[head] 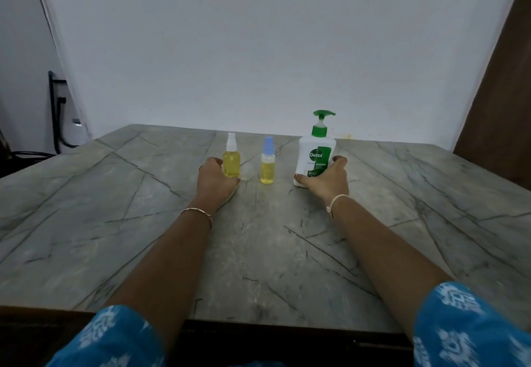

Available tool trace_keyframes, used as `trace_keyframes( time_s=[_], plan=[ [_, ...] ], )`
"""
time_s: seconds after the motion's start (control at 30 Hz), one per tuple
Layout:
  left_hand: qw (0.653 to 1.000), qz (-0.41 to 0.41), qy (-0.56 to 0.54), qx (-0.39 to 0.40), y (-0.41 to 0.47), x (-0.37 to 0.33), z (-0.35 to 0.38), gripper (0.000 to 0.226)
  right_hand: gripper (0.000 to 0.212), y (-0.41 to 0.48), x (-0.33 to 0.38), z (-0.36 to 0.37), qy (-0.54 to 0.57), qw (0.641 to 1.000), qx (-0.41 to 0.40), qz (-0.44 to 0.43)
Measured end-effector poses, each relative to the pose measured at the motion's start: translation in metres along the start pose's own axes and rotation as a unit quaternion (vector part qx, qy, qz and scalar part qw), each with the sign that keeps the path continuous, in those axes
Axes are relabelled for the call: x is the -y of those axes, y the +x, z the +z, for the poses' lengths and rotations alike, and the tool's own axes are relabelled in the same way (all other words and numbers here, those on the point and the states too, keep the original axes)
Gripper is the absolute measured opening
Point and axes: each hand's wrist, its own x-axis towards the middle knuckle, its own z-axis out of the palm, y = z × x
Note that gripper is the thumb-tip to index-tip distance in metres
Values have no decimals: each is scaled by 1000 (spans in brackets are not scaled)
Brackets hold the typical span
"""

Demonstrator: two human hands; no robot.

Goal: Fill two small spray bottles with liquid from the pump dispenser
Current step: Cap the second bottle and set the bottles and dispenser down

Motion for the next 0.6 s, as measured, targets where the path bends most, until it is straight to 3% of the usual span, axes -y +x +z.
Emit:
trace_keyframes(
  time_s=[0.27, 0.4, 0.6],
  plan=[
    [1000, -9, -21, -22, 3, -1, 0, 58, 77, 5, 0, 2, -30, 999, 8, -12],
    [995, 51, -33, -82, -7, -13, -3, 42, 82, 2, 1, 0, -23, 1000, 12, -13],
    [996, 80, -33, -8, -24, -27, 8, 39, 85, -1, 2, -5, -37, 999, 24, -9]
  ],
)
